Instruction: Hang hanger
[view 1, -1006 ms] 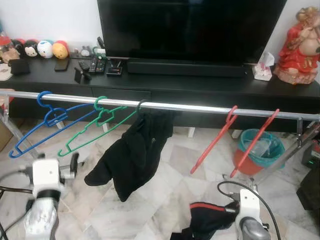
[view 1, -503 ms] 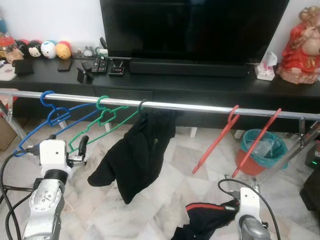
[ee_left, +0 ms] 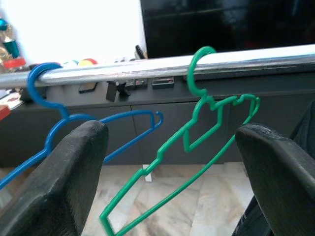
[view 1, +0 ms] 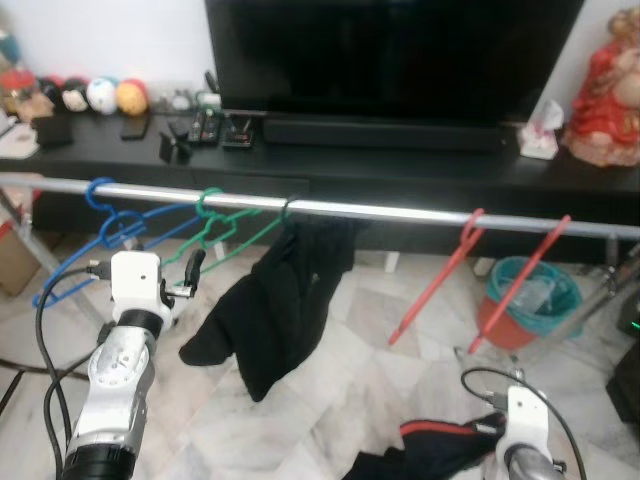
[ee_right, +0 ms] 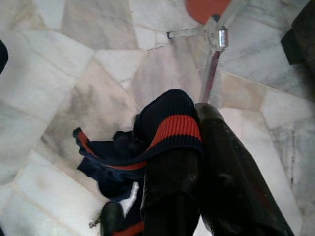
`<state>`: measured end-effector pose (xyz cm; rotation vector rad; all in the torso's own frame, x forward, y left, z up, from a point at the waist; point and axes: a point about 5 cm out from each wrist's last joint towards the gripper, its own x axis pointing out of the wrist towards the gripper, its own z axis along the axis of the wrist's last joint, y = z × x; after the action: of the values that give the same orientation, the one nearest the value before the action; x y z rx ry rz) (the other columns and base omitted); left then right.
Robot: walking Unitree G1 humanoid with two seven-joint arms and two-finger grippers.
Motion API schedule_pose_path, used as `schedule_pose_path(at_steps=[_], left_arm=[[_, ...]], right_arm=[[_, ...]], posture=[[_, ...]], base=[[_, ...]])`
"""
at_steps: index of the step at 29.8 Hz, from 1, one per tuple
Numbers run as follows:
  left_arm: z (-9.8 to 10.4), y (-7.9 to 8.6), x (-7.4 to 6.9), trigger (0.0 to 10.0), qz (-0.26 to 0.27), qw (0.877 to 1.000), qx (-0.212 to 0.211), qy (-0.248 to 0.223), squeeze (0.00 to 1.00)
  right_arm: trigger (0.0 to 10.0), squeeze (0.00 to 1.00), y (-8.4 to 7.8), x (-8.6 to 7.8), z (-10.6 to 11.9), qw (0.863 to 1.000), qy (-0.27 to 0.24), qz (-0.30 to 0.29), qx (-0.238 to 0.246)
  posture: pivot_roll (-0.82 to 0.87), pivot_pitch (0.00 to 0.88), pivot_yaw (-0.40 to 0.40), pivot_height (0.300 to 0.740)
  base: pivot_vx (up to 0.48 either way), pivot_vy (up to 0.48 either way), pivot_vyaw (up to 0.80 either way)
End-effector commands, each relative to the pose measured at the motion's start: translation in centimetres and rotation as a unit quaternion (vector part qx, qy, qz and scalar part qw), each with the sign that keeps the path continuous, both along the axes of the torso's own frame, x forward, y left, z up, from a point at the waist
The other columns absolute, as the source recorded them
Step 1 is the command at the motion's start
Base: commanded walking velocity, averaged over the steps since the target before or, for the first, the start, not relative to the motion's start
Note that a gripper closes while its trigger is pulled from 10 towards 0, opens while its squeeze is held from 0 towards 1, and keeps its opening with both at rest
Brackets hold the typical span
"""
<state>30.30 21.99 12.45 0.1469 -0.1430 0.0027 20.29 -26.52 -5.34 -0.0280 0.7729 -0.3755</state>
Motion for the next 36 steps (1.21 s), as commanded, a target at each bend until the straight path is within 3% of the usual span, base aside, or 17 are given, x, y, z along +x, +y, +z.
schedule_pose_path(at_steps=[1, 7, 19, 36], left_arm=[[-0.2, -0.6, 0.4, 10.0, -0.014, 1.0, -0.003, 0.008, 0.0], [-0.4, -0.8, 0.9, 10.0, -0.019, 1.0, -0.006, 0.014, 0.0], [-0.3, 0.5, -0.4, 10.0, -0.01, 1.0, 0.009, 0.015, 0.0], [-1.1, -0.2, -1.4, 10.0, -0.036, 0.998, 0.011, 0.039, 0.0]], right_arm=[[10.0, 0.0, -0.7, 0.0, 0.4, 1.0, -0.015, -0.013, -0.002], [10.0, 0.0, -1.1, -1.3, -0.3, 0.999, 0.003, -0.032, -0.002], [10.0, 0.0, 1.2, -1.1, -1.0, 1.0, 0.015, 0.001, 0.01], [10.0, 0.0, 1.7, -2.9, -2.0, 0.999, 0.025, -0.014, 0.018]], posture=[[-0.14, 0.0, -0.013, 0.74], [-0.15, 0.0, 0.005, 0.74], [-0.08, 0.0, -0.011, 0.74], [-0.09, 0.0, -0.01, 0.74]], base=[[0.0, 0.0, 0.6], [0.0, 0.0, 0.62], [0.0, 0.0, 0.7], [0.0, 0.0, 0.0]])
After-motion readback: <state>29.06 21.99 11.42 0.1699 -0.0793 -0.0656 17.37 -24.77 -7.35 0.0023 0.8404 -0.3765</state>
